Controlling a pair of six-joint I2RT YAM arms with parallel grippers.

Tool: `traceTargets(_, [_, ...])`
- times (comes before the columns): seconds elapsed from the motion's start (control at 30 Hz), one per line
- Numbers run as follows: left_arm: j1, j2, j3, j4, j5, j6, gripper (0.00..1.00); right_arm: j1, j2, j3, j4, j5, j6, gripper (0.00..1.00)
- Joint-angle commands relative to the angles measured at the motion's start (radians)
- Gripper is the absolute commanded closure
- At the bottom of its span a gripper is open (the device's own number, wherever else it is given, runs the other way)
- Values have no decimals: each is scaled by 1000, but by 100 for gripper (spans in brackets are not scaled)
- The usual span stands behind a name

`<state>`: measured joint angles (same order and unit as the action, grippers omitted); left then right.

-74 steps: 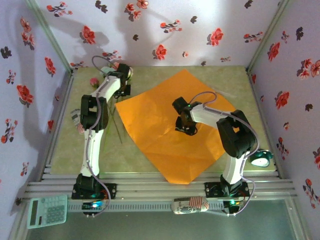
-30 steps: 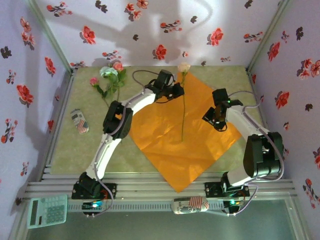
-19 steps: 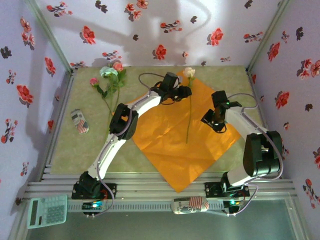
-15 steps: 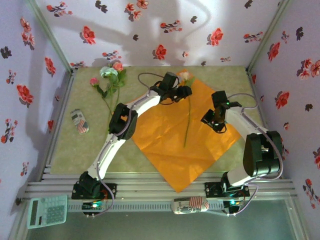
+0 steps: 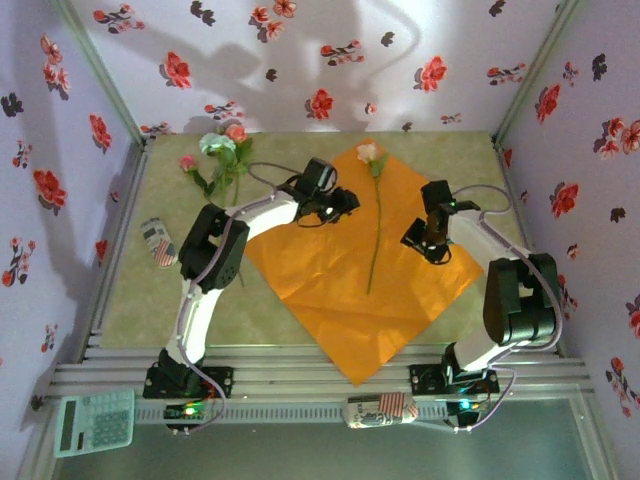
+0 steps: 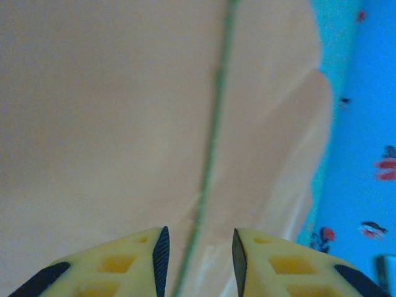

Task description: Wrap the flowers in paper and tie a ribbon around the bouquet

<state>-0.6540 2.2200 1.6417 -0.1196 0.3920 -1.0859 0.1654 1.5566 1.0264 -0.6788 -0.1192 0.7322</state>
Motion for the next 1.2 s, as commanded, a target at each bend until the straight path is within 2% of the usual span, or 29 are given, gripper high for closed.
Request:
traceTargets(0.0, [39,14,-58,10,-40,-46,68,10,12,52,-12,14,-19,50])
traceTargets(0.23, [129,-26,-230,43,-55,-61,73,62,38,102,-15,12,-12,50])
traceTargets(0.43, [183,-89,-319,74,-28,-46,74,123,125,143,20,-8,17,50])
traceTargets(0.5, [189,-101,-312,90,-9,-45,72,142,152,156,31,-10,28,50])
traceTargets(0.57, [195,-118,-270,75,6,-21,64,153,170,166,42,-11,38,50])
traceTargets(0.67, [204,-151,-134,-78,1,82,51,164,188,160,64,-15,56,50])
traceTargets(0.77, [239,-188,-30,-257,-54,194,49,169,212,128,96,-21,81,50])
traceTargets(0.87, [310,-198,48,-460,-143,325,55,173,221,101,132,-27,106,51])
traceTargets(0.97, [380,-167,135,-646,-292,502,65,178,212,99,134,-22,113,51])
traceTargets(1.03, [420,-131,176,-714,-383,596,69,184,205,103,132,-25,113,51])
traceTargets(1.17, [481,-25,277,-792,-479,673,70,192,195,116,107,-23,108,51])
